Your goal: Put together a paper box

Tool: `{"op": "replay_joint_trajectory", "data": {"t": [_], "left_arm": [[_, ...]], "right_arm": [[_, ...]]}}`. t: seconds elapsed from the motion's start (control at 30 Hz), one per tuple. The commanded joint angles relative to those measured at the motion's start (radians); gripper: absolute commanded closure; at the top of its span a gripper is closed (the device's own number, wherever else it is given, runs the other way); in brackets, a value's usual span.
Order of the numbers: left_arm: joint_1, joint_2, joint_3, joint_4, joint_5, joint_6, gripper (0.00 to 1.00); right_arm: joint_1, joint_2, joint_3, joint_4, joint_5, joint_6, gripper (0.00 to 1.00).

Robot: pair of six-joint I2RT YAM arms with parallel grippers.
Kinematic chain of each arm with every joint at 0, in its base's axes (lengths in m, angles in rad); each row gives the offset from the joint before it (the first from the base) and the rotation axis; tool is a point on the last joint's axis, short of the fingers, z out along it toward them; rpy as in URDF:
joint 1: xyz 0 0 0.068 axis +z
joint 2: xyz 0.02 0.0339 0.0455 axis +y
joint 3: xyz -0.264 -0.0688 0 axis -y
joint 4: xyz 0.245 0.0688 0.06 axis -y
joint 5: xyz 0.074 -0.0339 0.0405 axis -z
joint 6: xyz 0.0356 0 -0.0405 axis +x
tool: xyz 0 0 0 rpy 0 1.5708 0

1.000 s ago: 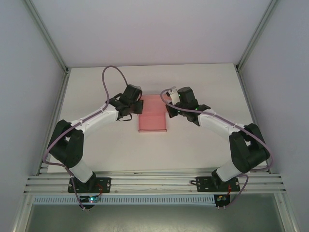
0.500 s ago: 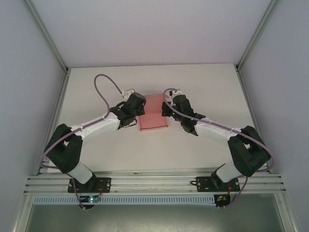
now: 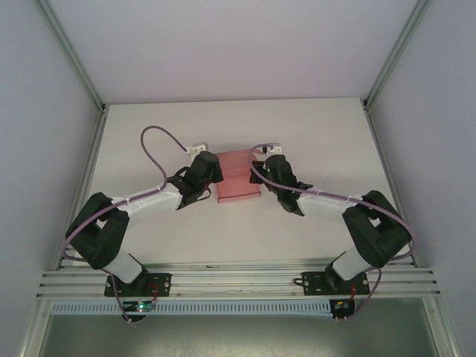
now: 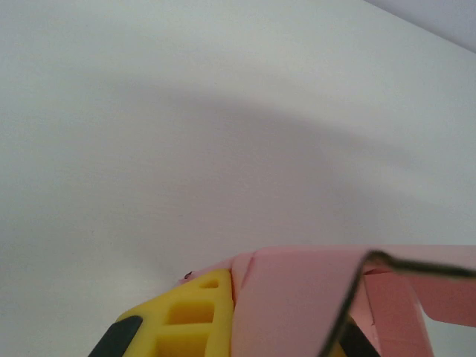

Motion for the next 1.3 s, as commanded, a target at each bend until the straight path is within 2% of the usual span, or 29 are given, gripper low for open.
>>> {"op": "replay_joint_trajectory", "data": {"t": [0.0, 0.13, 0.27, 0.4, 0.6, 0.7, 0.83, 0.93, 1.07, 1.17, 1.2, 1.23, 1.27], "left_arm": [[-0.022, 0.003, -0.019, 0.169, 0.013, 0.007, 1.00], [-0.096, 0.008, -0.108, 0.312, -0.059, 0.105, 1.00], [-0.146, 0.033, -0.194, 0.409, -0.117, 0.121, 1.00], [-0.161, 0.055, -0.252, 0.482, -0.103, 0.121, 1.00], [-0.194, 0.055, -0.313, 0.582, -0.089, 0.184, 0.95], [-0.213, 0.041, -0.300, 0.545, -0.100, 0.206, 0.84], [-0.242, -0.004, -0.280, 0.440, -0.134, 0.225, 0.79], [-0.247, -0.054, -0.308, 0.410, -0.151, 0.202, 0.65], [-0.248, -0.119, -0.353, 0.375, -0.156, 0.179, 0.34], [-0.252, -0.171, -0.356, 0.310, -0.133, 0.177, 0.26], [-0.257, -0.191, -0.356, 0.284, -0.130, 0.177, 0.16], [-0.261, -0.210, -0.356, 0.266, -0.120, 0.175, 0.01], [-0.264, -0.230, -0.351, 0.237, -0.108, 0.168, 0.00]], "right_arm": [[0.019, 0.025, -0.048, 0.040, 0.039, 0.016, 1.00], [0.050, 0.022, -0.120, 0.146, 0.121, -0.011, 1.00], [0.060, 0.048, -0.211, 0.282, 0.151, 0.012, 1.00], [0.078, 0.066, -0.274, 0.369, 0.157, 0.011, 1.00], [0.101, 0.062, -0.334, 0.397, 0.230, 0.003, 1.00], [0.109, 0.062, -0.342, 0.401, 0.243, 0.001, 1.00], [0.133, 0.045, -0.357, 0.398, 0.297, -0.030, 1.00], [0.149, 0.024, -0.363, 0.367, 0.339, -0.045, 1.00], [0.167, 0.018, -0.372, 0.356, 0.370, -0.057, 1.00], [0.172, 0.022, -0.380, 0.359, 0.373, -0.057, 1.00], [0.174, 0.023, -0.384, 0.367, 0.374, -0.059, 1.00], [0.176, 0.026, -0.390, 0.379, 0.370, -0.065, 1.00], [0.179, 0.026, -0.394, 0.387, 0.370, -0.069, 1.00]]}}
